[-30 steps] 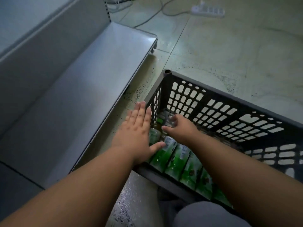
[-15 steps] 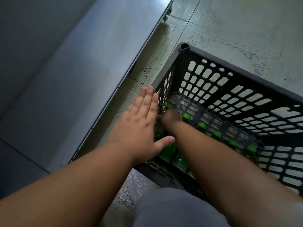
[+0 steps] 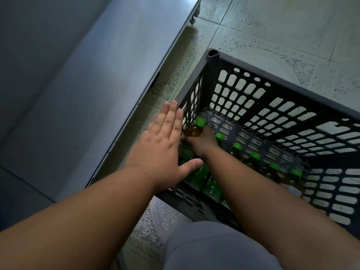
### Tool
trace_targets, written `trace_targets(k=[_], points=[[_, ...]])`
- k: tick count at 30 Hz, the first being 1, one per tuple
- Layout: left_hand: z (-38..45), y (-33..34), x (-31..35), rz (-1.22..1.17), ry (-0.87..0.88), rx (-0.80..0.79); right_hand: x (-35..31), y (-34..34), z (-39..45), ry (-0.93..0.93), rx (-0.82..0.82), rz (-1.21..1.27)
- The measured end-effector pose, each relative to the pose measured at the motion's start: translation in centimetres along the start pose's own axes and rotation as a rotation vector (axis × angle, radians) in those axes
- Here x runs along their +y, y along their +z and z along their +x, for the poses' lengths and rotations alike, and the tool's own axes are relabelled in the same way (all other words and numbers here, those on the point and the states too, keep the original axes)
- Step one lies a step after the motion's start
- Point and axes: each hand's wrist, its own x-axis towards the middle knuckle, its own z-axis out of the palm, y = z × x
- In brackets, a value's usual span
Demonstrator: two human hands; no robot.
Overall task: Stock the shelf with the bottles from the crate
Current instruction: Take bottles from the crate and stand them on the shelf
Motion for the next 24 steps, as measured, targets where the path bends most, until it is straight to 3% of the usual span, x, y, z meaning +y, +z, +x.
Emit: trace_targets(k=[6,10,15,24], points=[[-0.1,-0.5,0.0,-0.02,0.007,-0.067,-3.9,-4.0,-4.1,-0.202,0.066,0.019],[-1.1,-3.1,-0.7,-0.19,0.041,-0.116,-7.8,-6.9,-9.6,-0.395,0.122,-0.014],[-6.0,-8.0,-2.5,-0.253,0.101,0.089,-14.5,-8.8,-18.0,-0.646,0.175,-0.113],[-21.4,-15.7,-6.8,-0.595,-0.143,0.433,-26.2,-2.5,-36.2,-1.074,0.071,-0.246]])
